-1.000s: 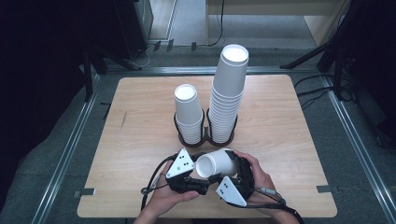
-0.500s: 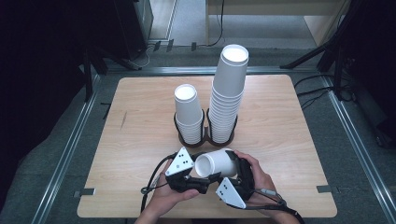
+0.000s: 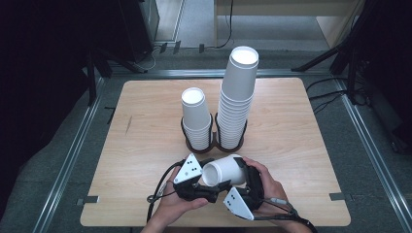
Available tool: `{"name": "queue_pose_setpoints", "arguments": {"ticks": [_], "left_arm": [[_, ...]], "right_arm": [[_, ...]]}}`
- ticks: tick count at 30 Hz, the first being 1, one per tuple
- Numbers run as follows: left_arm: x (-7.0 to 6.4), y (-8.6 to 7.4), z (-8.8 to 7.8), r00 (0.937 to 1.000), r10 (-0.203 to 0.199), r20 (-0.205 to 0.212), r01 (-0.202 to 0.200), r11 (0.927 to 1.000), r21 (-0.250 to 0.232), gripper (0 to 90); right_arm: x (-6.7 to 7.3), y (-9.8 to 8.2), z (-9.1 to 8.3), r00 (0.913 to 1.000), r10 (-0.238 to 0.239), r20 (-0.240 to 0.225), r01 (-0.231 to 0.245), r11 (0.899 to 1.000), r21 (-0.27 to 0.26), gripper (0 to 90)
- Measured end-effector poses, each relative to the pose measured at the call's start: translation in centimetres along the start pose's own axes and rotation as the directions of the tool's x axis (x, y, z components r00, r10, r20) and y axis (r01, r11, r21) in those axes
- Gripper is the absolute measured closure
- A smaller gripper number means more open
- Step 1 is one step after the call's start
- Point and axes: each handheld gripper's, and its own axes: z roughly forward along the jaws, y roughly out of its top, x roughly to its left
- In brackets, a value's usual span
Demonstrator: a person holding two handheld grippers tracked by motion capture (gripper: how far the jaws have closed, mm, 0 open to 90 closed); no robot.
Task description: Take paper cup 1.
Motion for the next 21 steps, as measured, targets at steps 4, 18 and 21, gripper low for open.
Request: {"name": "queue_pose_setpoints", "arguments": {"ticks": [4,18,21], "left_arm": [[0.12,0.02,-0.12,1.0,-0.007,0.001,0.007,1.0,-0.003,13.7],[0.19,0.01,-0.39,0.9999,0.008,0.012,-0.007,0.9999,-0.014,20.7],[0.25,-0.07,-0.44,0.9998,0.005,0.019,-0.004,0.9996,-0.026,21.2]], "right_arm": [[0.12,0.21,-0.04,0.9999,-0.011,-0.002,0.011,1.0,-0.01,11.9],[0.15,0.24,-0.05,0.9999,0.007,-0.01,-0.007,1.0,-0.014,9.0],[0.01,0.26,-0.02,0.9996,0.022,-0.016,-0.022,1.0,-0.019,7.8]]}}
